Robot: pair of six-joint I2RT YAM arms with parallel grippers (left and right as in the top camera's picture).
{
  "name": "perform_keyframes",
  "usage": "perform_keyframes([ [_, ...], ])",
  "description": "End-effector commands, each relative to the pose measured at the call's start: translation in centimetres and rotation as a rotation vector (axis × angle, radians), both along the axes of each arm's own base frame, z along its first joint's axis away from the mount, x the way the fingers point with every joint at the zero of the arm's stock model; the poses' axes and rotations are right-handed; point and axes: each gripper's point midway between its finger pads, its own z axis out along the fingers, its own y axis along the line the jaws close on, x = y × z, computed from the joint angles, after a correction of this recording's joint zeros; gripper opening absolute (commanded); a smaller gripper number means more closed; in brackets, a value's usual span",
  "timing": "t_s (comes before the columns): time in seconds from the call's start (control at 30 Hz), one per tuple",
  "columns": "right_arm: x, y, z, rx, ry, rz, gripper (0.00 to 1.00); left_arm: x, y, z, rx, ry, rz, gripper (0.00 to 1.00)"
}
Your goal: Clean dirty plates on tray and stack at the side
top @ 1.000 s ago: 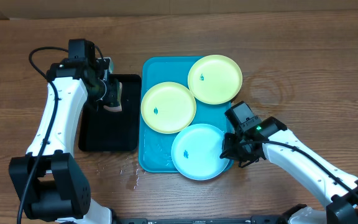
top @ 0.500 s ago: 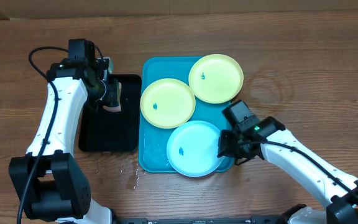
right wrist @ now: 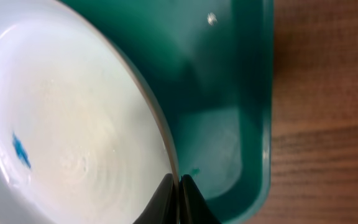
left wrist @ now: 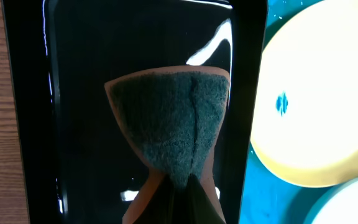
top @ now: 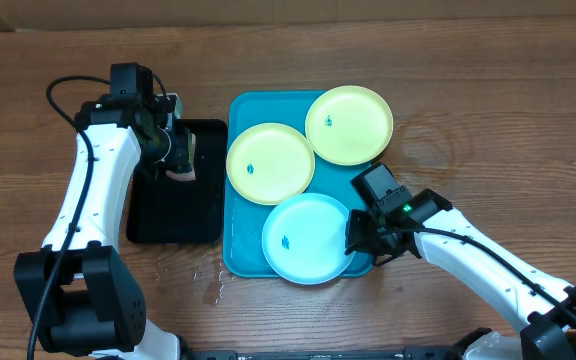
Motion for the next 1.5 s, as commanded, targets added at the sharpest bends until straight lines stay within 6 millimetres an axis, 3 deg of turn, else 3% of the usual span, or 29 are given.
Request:
perform_keyframes([
  [0.0,1.5,0.0,0.4,-0.019,-0.064,-0.017,0.04,0.2,-0.4,0.7,-0.022,-0.015,0.002,0.04],
  [0.37,-0.3,-0.9,0.0,-0.054,0.020,-0.058,0.04,0.2,-3.6,1.1,-0.089,-0.025,-0.070,0.04],
  [0.43,-0.3,-0.8,0.0,-0.050,0.020,-0.057,0.04,0.4,-3.2,1.0,-0.030,-0.030,-0.071,0.04],
  [0.53,0.0,-0.6,0.0,-0.042,0.008,-0.058,0.04,0.8,-1.1,0.9,0.112,-0.041,-0.012,0.04],
  [0.7,0.8,-0.2,0.2,-0.021,-0.024,-0.058,0.04,0.9,0.4,1.0,0.185,-0.043,0.059,0.04],
  [0.77,1.3,0.2,0.4,-0.007,-0.044,-0.059,0.04,0.8,-0.6,0.9,0.126,-0.038,0.039,0.04],
  [0.83,1.6,0.4,0.5,0.004,-0.059,-0.059,0.04,0.6,-3.1,1.0,0.001,-0.033,-0.043,0.04],
  [0.93,1.6,0.4,0.4,0.003,-0.058,-0.059,0.04,-0.7,-6.4,1.4,-0.182,0.008,-0.113,0.04],
  [1.07,1.2,0.1,-0.3,-0.002,-0.050,-0.059,0.04,-2.7,-9.1,1.8,-0.313,0.079,-0.150,0.04],
  [1.33,1.0,0.0,-1.2,0.005,-0.059,-0.059,0.06,-5.6,-12.2,1.2,-0.311,0.174,-0.235,0.04],
  [1.47,1.0,0.1,-1.2,0.007,-0.057,-0.058,0.15,-7.0,-14.4,0.0,-0.283,0.206,-0.283,0.04],
])
